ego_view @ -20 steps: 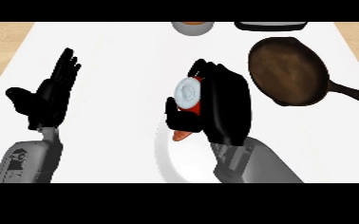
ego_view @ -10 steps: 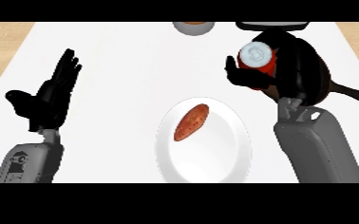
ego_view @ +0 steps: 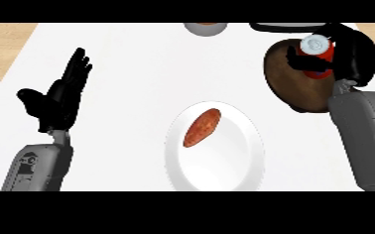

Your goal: Pick the can from the plate and place it in the pan

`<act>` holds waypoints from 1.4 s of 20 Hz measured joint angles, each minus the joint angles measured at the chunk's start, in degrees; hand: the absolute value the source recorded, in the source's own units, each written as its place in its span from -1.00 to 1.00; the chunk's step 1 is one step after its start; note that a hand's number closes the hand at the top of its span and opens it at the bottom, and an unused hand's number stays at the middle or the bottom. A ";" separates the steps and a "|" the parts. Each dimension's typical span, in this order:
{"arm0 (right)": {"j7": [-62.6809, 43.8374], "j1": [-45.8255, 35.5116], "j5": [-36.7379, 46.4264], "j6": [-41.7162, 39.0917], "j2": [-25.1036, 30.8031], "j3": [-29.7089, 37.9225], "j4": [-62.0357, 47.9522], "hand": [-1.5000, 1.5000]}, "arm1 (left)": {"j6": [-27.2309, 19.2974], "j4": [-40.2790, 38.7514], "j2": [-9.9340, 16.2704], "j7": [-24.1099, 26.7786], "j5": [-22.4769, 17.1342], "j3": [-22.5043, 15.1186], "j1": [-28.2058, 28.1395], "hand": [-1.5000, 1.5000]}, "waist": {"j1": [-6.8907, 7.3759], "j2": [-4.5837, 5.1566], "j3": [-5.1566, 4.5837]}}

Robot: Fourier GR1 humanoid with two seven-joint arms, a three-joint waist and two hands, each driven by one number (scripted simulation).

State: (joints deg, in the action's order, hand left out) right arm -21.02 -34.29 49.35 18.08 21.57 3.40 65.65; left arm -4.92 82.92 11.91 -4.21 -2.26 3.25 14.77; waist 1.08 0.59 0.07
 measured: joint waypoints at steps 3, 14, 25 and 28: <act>5.99 -2.87 -0.81 3.83 1.75 3.23 -10.74 1.00 | 1.06 -0.41 0.64 0.43 -0.53 0.61 -0.22 0.00 | 0.53 0.11 0.01; 24.22 -10.64 -10.22 5.34 4.80 14.47 -38.50 -1.00 | 0.83 0.66 -0.44 -0.09 0.30 -0.55 0.56 0.00 | 2.11 0.78 0.20; 38.62 -12.37 -18.55 -1.03 4.86 21.89 -48.65 -1.00 | 1.08 0.68 -0.43 -0.07 0.12 -0.02 0.54 0.00 | 2.06 0.75 0.21; 44.19 -11.27 -22.38 -0.15 4.38 25.45 -48.03 -1.00 | 0.83 0.89 -0.16 -0.41 0.28 0.38 0.29 0.00 | 1.36 0.47 0.18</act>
State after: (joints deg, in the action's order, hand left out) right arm 23.17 -45.57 26.96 17.93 25.95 28.85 17.62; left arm -4.09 83.81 11.75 -4.62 -1.98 3.63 15.06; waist 2.44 1.05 0.25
